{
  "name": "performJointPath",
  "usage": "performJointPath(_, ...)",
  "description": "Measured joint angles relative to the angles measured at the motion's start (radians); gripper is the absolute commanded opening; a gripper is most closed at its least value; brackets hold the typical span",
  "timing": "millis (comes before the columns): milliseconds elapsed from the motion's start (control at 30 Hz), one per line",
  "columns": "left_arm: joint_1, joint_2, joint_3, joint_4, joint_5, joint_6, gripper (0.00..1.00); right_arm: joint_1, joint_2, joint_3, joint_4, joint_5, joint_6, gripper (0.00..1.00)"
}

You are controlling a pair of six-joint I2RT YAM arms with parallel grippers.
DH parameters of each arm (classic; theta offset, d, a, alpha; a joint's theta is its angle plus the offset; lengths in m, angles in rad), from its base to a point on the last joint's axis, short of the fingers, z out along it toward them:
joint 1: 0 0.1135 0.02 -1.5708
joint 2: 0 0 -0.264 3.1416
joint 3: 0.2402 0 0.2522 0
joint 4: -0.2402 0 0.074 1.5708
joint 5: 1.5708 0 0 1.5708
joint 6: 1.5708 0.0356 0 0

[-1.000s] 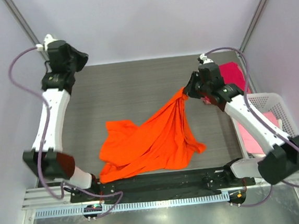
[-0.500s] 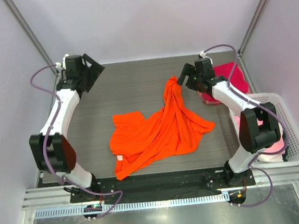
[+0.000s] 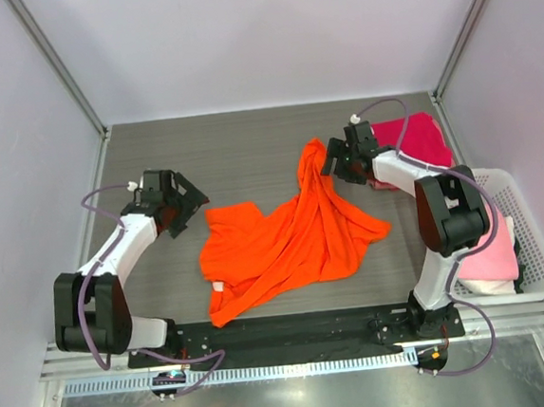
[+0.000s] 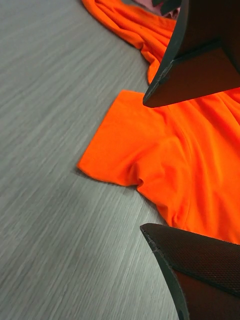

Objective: Fold and stack the t-shirts
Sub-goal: Flatten the tshirt out

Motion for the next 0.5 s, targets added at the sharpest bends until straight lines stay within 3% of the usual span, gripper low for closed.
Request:
performJointPath(233,-0.042,0.060,-0.039,0.087,0.024,0.009,0.96,0.008,0.190,0.146,0.014,0.054,-0.018,0.83)
performJointPath(400,-0.051,0.100,-0.089,0.166,0.042,0.011,0.84,0.008,0.337,0.320,0.034,0.097,-0.048,0.80)
performJointPath(500,-0.051,0.137,-0.107,0.189,0.051,0.010,0.82,0.008,0.406,0.408,0.052,0.132,-0.068,0.68)
